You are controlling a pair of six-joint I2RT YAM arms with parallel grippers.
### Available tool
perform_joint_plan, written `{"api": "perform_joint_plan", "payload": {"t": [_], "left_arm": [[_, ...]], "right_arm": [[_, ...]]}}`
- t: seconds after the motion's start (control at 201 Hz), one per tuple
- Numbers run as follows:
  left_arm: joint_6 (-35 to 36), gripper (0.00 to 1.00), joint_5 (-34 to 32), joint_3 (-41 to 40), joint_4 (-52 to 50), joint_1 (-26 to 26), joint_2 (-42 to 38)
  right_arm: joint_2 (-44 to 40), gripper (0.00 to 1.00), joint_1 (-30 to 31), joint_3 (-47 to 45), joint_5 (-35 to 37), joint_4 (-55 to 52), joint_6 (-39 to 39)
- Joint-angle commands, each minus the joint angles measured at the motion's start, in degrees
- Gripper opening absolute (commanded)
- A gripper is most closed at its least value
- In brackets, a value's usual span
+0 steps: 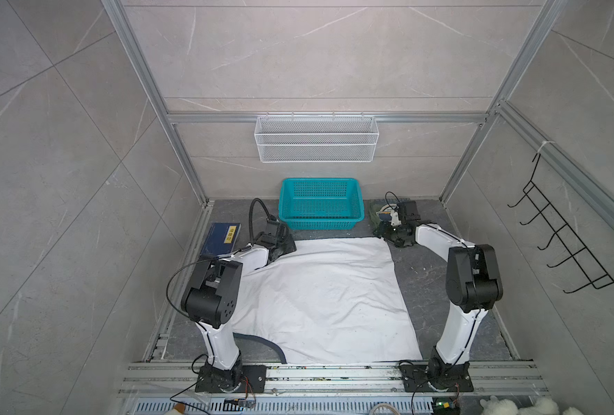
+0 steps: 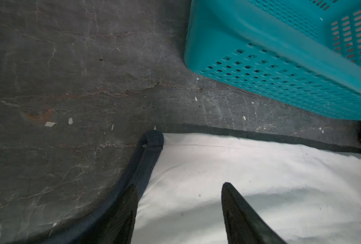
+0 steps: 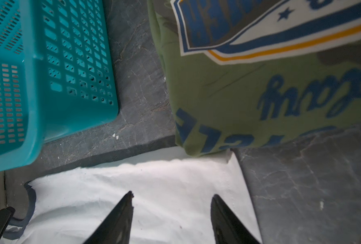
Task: Fold and stack tank tops
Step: Smooth out the tank top at the center of the table.
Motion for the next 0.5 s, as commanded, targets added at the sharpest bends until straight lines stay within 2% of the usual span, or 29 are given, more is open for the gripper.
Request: {"api": "perform_joint_plan", "payload": {"t": [0.0, 0.134, 0.249, 0.493], "left_arm": [[-3.3, 0.65, -0.8, 0.2, 5.5, 1.1, 1.8], [-6.2, 0.64, 1.2, -0.3, 7.3, 3.0, 3.7], [-5.9, 0.63, 2.4, 0.5, 7.7, 3.6, 5.5], [-5.2, 0.47, 4.6, 3.5, 5.6, 3.6, 8.5]], "right_arm": [[1.7, 0.61, -0.6, -0.7, 0.5, 2.2, 0.8], [2.4, 0.61, -1.4, -1.1, -0.1, 3.1, 1.6], [2.9, 0.61, -1.7, -1.2, -0.7, 3.6, 1.9], [4.5, 0.62, -2.2, -1.5, -0.5, 3.8, 2.9]]}}
